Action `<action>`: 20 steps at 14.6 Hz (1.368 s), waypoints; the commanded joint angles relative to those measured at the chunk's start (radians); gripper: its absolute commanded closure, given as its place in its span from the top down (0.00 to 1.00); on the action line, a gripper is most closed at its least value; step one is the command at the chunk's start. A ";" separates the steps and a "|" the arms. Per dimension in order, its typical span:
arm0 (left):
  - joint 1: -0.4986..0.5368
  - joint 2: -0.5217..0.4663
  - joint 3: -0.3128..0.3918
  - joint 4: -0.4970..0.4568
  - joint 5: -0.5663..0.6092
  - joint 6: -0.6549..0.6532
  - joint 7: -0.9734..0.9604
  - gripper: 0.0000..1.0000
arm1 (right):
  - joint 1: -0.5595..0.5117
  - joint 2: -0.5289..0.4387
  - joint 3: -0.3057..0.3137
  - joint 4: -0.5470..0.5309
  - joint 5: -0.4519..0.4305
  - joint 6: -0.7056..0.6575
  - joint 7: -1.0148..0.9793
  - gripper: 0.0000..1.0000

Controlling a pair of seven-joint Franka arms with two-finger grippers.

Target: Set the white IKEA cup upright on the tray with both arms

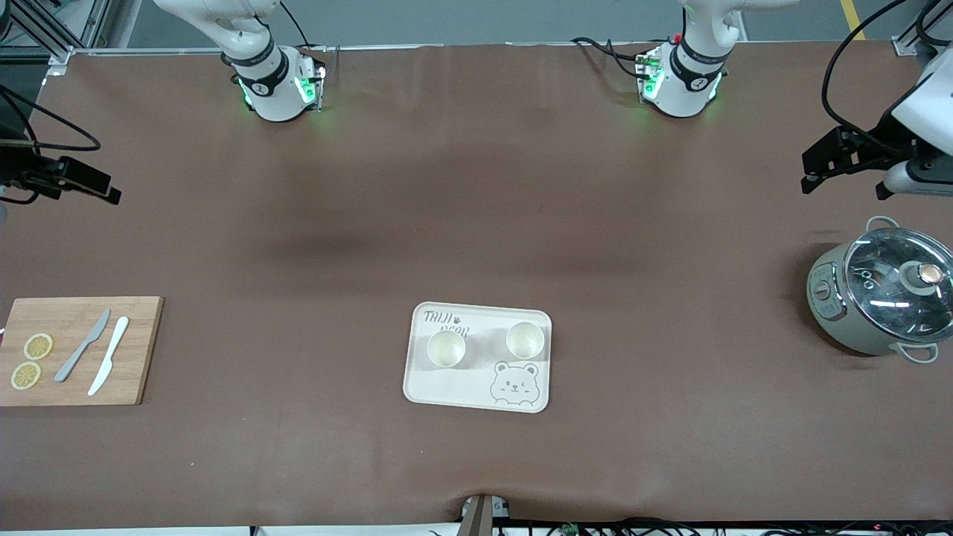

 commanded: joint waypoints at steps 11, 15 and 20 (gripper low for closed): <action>0.005 0.001 -0.024 0.003 0.050 -0.117 0.075 1.00 | 0.005 -0.020 0.022 -0.087 -0.027 0.074 -0.003 1.00; 0.005 0.008 -0.025 0.004 0.103 -0.114 0.079 1.00 | 0.005 -0.020 0.024 -0.087 -0.027 0.077 -0.001 1.00; 0.007 0.008 -0.024 0.006 0.103 -0.109 0.079 1.00 | 0.010 -0.018 0.024 -0.089 -0.027 0.084 -0.001 1.00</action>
